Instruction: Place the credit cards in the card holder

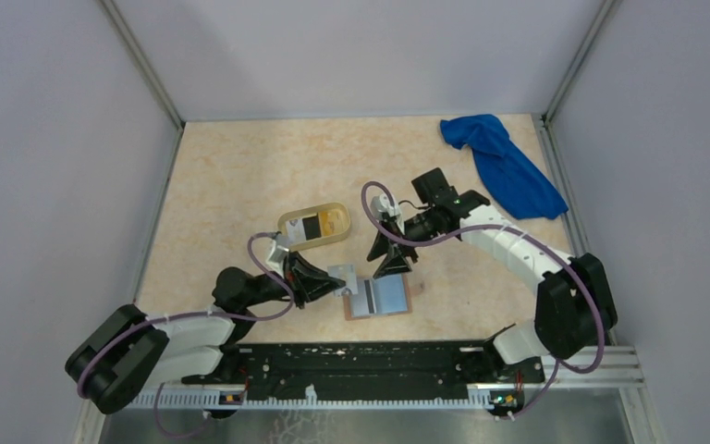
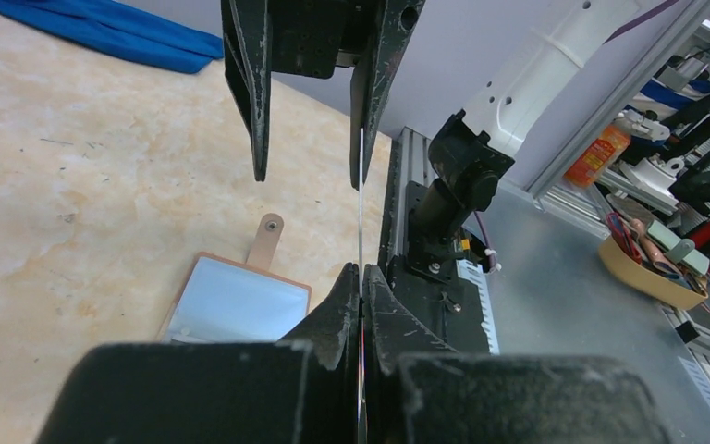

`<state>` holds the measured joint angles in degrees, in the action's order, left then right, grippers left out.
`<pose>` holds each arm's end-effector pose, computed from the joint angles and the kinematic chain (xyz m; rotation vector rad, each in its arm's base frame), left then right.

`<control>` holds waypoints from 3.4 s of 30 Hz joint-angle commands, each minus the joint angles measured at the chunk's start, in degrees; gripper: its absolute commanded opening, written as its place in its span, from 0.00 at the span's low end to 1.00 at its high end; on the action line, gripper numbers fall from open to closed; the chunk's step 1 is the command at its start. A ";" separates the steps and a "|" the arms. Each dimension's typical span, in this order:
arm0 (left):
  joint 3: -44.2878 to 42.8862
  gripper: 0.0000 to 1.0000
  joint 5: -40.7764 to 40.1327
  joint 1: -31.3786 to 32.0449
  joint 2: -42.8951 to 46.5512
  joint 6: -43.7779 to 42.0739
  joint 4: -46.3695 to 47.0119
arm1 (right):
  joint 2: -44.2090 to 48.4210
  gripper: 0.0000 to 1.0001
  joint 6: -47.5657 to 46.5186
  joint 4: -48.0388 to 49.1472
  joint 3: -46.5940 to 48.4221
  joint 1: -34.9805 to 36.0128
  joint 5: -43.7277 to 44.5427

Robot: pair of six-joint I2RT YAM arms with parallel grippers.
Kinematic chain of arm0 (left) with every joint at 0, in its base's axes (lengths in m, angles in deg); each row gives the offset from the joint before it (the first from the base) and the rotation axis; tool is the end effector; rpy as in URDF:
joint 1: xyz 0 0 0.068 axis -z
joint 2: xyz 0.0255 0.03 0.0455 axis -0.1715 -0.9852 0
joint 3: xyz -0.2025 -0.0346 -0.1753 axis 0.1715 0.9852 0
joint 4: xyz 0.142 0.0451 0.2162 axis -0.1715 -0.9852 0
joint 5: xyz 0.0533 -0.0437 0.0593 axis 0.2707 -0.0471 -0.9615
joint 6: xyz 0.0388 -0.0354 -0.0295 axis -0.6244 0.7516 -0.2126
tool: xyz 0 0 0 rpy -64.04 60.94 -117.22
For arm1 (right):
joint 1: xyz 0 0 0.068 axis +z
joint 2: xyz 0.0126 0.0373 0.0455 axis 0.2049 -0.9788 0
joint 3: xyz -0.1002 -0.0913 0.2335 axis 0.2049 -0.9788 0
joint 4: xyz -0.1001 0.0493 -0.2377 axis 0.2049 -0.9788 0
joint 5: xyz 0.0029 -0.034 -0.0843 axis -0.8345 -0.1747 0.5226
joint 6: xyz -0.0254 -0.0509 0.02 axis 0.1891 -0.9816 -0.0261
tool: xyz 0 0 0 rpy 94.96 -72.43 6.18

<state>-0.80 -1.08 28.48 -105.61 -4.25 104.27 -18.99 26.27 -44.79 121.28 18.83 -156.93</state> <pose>0.1268 -0.1355 0.1930 0.6998 1.3527 -1.4469 0.2163 0.1765 0.2559 -1.6567 1.4327 1.3750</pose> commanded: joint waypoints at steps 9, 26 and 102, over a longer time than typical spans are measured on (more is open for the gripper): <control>-4.03 0.00 -1.35 4.65 -7.85 -0.57 7.84 | 3.16 0.46 18.27 16.87 -3.38 2.76 -4.85; -1.66 0.03 -11.74 5.07 -3.58 1.00 5.56 | -0.48 0.01 15.54 13.47 -1.23 9.95 0.87; -5.56 0.00 -0.10 -3.55 -5.44 15.23 -22.58 | 14.96 0.66 -15.74 9.36 -17.61 -5.64 17.58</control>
<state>-6.05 -9.65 30.29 -105.96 -1.27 67.42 -5.42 19.54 -43.04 108.50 12.43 -139.69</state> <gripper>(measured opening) 0.007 0.672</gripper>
